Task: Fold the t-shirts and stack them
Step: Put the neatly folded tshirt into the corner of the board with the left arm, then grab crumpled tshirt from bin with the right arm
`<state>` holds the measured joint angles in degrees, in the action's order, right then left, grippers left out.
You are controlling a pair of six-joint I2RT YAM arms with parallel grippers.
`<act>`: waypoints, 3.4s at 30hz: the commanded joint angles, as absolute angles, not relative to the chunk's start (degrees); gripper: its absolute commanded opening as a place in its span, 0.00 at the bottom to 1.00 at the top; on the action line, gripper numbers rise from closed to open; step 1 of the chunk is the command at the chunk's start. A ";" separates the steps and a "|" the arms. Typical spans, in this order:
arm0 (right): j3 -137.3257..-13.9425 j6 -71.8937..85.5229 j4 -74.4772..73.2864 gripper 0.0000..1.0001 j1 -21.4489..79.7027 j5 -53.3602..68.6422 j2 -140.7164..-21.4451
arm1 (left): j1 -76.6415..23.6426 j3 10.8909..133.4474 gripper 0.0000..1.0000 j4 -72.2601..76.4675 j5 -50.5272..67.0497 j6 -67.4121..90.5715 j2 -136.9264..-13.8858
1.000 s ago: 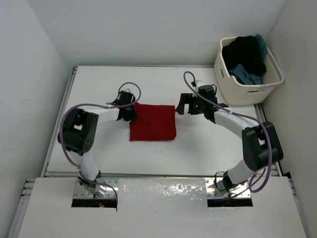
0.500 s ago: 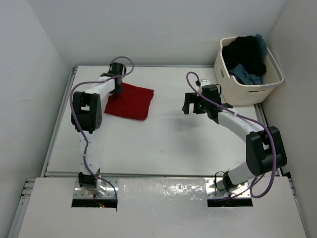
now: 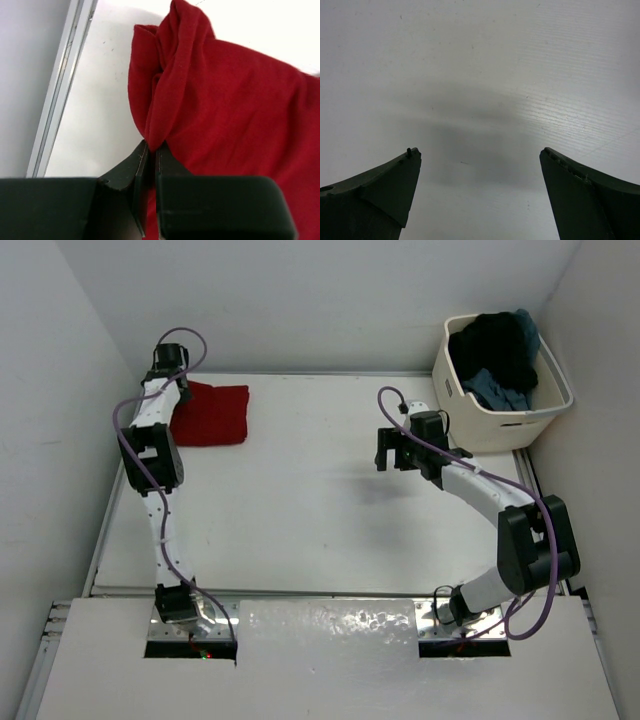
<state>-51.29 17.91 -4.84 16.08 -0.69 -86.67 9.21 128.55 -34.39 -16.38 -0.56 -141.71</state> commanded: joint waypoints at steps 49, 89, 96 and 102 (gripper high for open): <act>-65.04 15.38 -13.88 0.99 14.68 -4.04 -83.50 | -8.61 64.67 1.00 4.38 -3.37 22.14 -81.23; -137.38 31.81 17.22 0.30 -9.40 -25.41 -154.69 | -9.58 59.59 0.98 0.97 -7.99 23.20 -87.71; -133.08 26.72 18.29 0.00 -10.28 -19.78 -147.58 | -9.58 61.78 0.98 1.76 -3.96 23.82 -91.66; -123.68 23.12 19.08 0.00 -9.84 -17.40 -133.79 | -9.58 62.67 0.98 2.46 -1.93 25.40 -91.67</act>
